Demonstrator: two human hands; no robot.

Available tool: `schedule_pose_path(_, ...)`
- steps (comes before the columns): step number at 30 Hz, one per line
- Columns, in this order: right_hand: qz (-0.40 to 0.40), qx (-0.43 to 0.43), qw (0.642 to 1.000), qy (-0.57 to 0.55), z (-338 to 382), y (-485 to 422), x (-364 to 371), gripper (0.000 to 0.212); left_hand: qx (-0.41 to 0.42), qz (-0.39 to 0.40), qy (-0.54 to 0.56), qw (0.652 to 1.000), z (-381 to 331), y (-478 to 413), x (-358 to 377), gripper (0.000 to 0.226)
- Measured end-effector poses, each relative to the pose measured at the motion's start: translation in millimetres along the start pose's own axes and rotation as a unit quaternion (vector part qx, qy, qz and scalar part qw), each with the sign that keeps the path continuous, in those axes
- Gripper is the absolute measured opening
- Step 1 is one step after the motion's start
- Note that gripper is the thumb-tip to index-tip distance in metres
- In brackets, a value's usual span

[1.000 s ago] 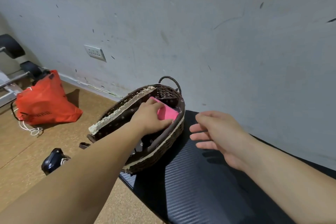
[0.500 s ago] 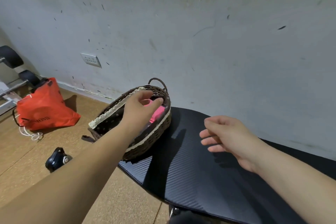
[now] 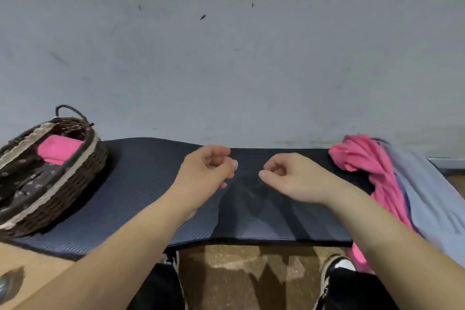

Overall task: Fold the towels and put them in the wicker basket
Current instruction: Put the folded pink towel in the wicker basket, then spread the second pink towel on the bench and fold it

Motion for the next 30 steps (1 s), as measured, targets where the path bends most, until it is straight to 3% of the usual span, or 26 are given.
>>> schedule_pose_path(3,0.016,0.069,0.994,0.081,-67.1,0.4,-31.7,0.052,0.001,0.051,-0.024,0.998,-7.6,-8.9,61.0,0.024)
schedule_pose_path(5,0.003,0.102,0.991,0.082,-104.8,1.9,-48.8,0.057,0.000,0.071,-0.031,0.997,-11.7,-14.3,93.1,0.023)
schedule_pose_path(9,-0.123,0.124,0.985,0.018,-165.6,3.6,-86.4,0.036,-0.004,0.097,-0.044,0.994,-12.0,-16.1,140.0,0.021)
schedule_pose_path(12,-0.225,0.173,0.959,-0.022,-205.5,12.9,-117.6,0.038,-0.004,0.113,-0.051,0.992,-9.9,-10.5,160.6,0.021)
schedule_pose_path(15,-0.235,0.219,0.946,-0.041,-234.7,14.3,-119.1,0.045,-0.004,0.123,-0.057,0.991,-9.3,-7.5,173.1,0.020)
schedule_pose_path(17,-0.214,0.232,0.948,-0.032,-247.4,7.9,-104.6,0.036,0.000,0.127,-0.062,0.990,-9.0,-5.8,178.3,0.020)
schedule_pose_path(20,-0.236,0.219,0.947,0.005,-248.0,-2.9,-96.5,0.011,-0.001,0.128,-0.071,0.989,-5.3,-1.4,182.5,0.019)
schedule_pose_path(23,-0.306,0.165,0.937,-0.021,-217.6,-2.5,-111.9,0.013,-0.002,0.119,-0.080,0.990,-1.7,1.3,181.1,0.017)
schedule_pose_path(25,-0.328,0.095,0.933,-0.115,-187.3,3.8,-117.1,0.024,-0.005,0.106,-0.082,0.991,0.0,1.5,177.6,0.016)
schedule_pose_path(28,-0.262,0.029,0.926,-0.272,-151.6,12.3,-107.3,0.027,-0.024,0.073,-0.044,0.996,2.2,1.2,175.9,0.012)
schedule_pose_path(30,-0.216,-0.015,0.930,-0.296,-132.3,19.6,-99.2,0.021,-0.055,0.061,0.015,0.997,1.7,2.3,179.8,0.018)
Point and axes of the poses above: each hand's wrist, its own y-axis away from the middle knuckle, its own x-axis out of the palm, z = x × y, the point moved 6 cm from there along -y, towards the middle knuckle, and after that the axes turned 3 degrees about x, right-handed, at the moved point
